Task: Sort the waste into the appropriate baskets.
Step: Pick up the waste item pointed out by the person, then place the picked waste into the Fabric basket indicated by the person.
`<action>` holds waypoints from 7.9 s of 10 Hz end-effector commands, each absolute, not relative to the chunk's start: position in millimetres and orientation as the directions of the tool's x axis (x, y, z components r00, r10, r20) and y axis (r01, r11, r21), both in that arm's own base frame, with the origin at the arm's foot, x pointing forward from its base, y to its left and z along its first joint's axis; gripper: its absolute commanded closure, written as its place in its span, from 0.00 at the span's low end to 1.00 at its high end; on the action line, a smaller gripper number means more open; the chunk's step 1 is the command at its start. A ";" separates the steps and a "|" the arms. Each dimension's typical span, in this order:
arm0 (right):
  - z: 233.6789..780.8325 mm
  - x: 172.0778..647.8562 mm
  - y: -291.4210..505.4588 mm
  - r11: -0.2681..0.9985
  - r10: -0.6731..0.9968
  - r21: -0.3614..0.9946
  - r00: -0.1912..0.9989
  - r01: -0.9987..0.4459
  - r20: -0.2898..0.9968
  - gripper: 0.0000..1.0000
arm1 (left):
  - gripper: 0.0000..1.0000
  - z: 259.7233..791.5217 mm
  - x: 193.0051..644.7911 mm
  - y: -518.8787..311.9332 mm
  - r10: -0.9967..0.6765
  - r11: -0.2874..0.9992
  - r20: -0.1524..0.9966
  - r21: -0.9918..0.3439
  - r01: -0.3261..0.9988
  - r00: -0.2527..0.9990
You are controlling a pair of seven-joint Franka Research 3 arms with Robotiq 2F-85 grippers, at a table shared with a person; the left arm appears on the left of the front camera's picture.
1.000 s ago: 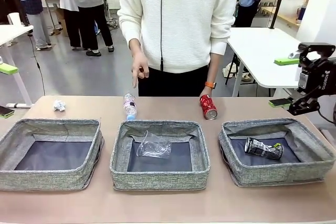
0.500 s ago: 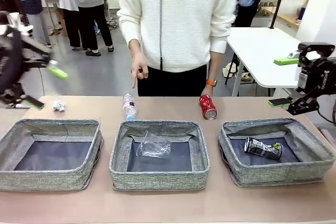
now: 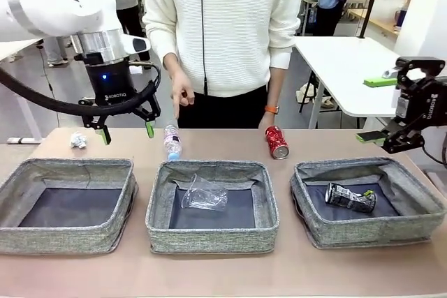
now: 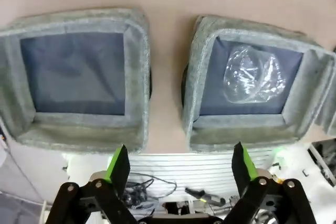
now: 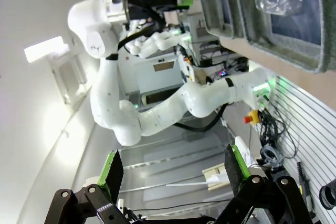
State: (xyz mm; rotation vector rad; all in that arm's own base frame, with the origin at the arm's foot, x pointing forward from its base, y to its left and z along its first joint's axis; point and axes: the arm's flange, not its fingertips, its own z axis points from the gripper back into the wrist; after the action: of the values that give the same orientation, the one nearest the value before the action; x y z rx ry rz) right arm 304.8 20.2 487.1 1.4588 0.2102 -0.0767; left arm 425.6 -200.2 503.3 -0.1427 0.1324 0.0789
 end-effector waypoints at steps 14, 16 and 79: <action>489.7 305.8 20.5 0.095 0.079 0.981 0.981 0.167 -0.175 0.00 | 0.00 356.6 627.0 -251.4 0.317 0.942 0.186 -0.177 -0.285 0.930; 489.7 305.8 20.5 0.095 0.079 0.981 0.981 0.167 -0.175 0.00 | 0.00 341.8 640.5 -249.7 0.329 0.941 0.158 -0.143 -0.308 0.931; 489.7 305.8 20.5 0.095 0.079 0.981 0.981 0.167 -0.175 0.00 | 0.78 769.4 337.5 -384.0 -0.079 0.993 0.120 -0.076 0.089 0.990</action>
State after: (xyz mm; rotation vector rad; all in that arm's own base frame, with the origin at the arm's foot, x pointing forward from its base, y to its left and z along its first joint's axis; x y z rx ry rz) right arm 304.9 19.5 486.9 1.4600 0.2103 -0.0784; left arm 338.8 -386.2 769.4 -0.0812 -0.1027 -0.0744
